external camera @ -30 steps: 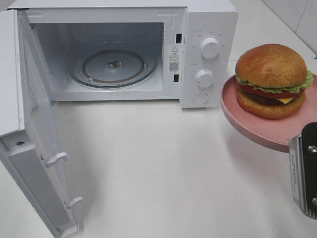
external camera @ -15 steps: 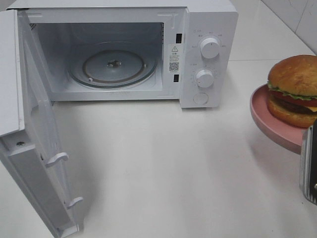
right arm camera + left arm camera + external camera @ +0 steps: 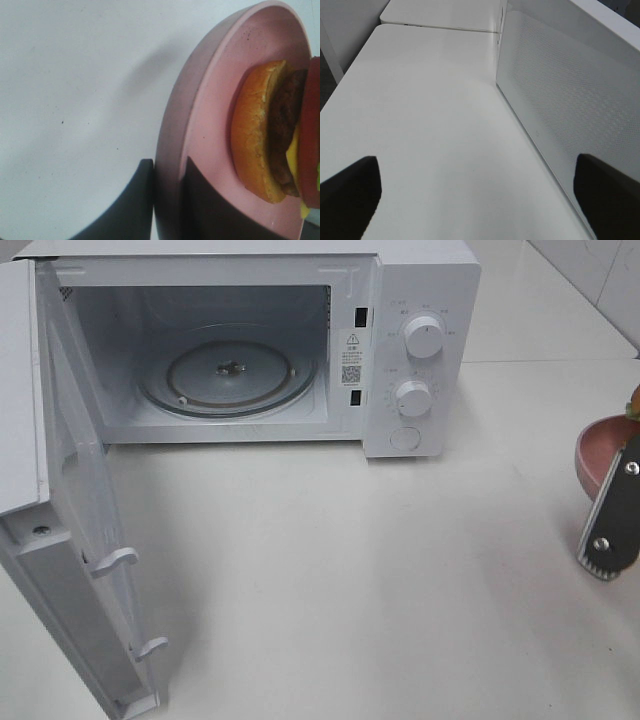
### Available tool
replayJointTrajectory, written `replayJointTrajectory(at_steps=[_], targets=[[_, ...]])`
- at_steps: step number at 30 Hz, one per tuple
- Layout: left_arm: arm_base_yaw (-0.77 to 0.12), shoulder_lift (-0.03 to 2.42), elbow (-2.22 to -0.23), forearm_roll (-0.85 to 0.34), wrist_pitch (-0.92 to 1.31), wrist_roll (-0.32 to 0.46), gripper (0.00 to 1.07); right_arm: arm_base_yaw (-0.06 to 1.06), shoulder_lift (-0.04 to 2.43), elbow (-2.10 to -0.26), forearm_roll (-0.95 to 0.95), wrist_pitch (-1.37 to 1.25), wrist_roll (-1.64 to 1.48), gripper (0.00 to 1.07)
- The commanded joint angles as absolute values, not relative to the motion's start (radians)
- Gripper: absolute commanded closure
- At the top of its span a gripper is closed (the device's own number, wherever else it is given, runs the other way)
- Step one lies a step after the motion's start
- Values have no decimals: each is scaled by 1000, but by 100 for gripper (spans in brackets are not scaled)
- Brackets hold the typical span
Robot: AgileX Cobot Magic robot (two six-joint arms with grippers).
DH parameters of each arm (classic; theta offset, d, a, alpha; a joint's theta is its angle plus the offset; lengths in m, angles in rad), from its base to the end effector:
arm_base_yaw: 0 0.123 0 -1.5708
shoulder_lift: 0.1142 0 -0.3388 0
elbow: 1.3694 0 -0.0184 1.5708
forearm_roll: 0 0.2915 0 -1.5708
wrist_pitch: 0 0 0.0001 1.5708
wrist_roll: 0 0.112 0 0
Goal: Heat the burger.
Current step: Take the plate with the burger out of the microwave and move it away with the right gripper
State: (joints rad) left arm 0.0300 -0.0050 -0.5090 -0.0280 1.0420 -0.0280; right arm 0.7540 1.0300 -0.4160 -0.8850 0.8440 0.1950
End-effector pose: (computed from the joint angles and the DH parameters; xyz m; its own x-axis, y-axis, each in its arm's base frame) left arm -0.0055 -0.0029 0.2921 -0.4256 -0.0549 -0.9032 -0.0261 0.9985 -0.0484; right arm 0.1600 0.0613 0.2175 -0.4069 -0.9058 -0.1179 -0.6507 0.3780 -0.6586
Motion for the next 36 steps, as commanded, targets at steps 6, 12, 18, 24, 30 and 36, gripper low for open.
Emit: replayJointTrajectory(at_steps=[6,12,18,24,30,36], targets=[[34,-26,-506,-29,1036,-26,4,755,1155,-498,-968,944,423,107],[34,-26,-506,-29,1036,-26,4,755,1248,-572,-968,1036,572,107],[34,-26,-506,-29,1036,-26,4,755,1345,-649,-968,1156,729,107],[34,-26,-506,-29,1036,-26,4,755,1414,-677,-961,1242,823,107],[34,-26,-506,-29,1036,-26,4,755,1458,-682,-957,1251,883,107],[34,-26,-506,-29,1036,-26,4,755,1523,-682,-959,1250,978,107]])
